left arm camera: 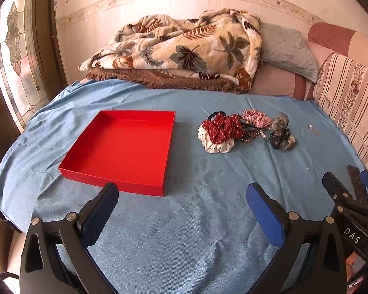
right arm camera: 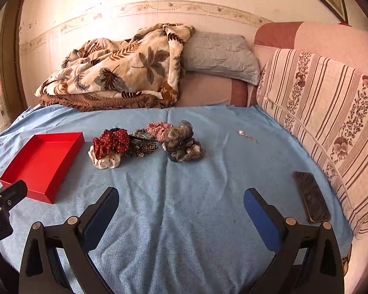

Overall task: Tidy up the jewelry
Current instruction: 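Move both tools toward the pile of scrunchies beside the red tray, then grasp red polka-dot scrunchie with left tool while right tool grasps grey sheer scrunchie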

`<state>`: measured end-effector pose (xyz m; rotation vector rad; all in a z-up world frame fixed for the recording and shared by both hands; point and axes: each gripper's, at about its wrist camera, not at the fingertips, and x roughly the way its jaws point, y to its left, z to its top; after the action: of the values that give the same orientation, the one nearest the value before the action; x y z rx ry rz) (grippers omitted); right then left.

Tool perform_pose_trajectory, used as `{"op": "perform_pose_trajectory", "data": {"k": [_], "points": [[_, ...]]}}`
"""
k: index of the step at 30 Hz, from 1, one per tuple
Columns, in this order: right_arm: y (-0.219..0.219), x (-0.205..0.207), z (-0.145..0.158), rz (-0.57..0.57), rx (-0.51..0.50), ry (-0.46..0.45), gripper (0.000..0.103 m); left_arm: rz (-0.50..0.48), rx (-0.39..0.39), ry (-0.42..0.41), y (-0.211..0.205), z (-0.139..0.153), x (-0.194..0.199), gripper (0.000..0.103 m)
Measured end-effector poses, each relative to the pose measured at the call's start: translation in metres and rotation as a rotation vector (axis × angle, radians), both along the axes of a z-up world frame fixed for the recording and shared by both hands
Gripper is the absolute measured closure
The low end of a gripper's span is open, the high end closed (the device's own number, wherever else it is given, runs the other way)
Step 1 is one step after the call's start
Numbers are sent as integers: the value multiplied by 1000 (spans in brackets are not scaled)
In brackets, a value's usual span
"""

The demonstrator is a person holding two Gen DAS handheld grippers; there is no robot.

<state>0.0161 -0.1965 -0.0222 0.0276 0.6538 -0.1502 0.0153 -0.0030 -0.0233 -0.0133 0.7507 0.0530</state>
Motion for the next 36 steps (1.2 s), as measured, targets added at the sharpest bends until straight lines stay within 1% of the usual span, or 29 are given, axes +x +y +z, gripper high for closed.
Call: {"op": "perform_pose_trajectory", "data": {"k": [8,10,15,17,18,20,21,24,25,26,29,30,32,36], "points": [[-9,19,-16,13,27,46,0,-12,10,55,-1,-16,19,0],[-11,25,-18,18,25,53,0,-14,12,60,6,-15,28,0],[-22,44,-20,34,28,65,0,24,-5,41,29,-7,56,0],[-26,54,-22,44,29,70,0,21,1,44,32,-2,68,0],[-30,61,-24,49,35,75,0,9,-5,50,32,-1,75,0],[-36,72,-26,55,51,79,3,-25,-46,69,32,1,90,0],[-39,76,-27,58,59,82,6,-43,-73,80,31,1,98,1],[-52,98,-32,75,113,98,15,-96,-130,124,22,-3,126,14],[-56,105,-35,77,127,103,18,-114,-136,139,17,-6,134,23],[-59,112,-36,77,137,108,19,-132,-134,161,10,-10,145,29],[-70,137,-45,71,163,132,21,-166,-142,196,-9,-24,169,30],[-72,143,-47,75,170,138,22,-174,-132,199,-15,-28,175,30],[-73,159,-53,101,192,150,24,-200,-122,207,-29,-37,188,30],[-66,182,-60,153,194,161,29,-238,-89,236,-49,-57,214,30]]}}
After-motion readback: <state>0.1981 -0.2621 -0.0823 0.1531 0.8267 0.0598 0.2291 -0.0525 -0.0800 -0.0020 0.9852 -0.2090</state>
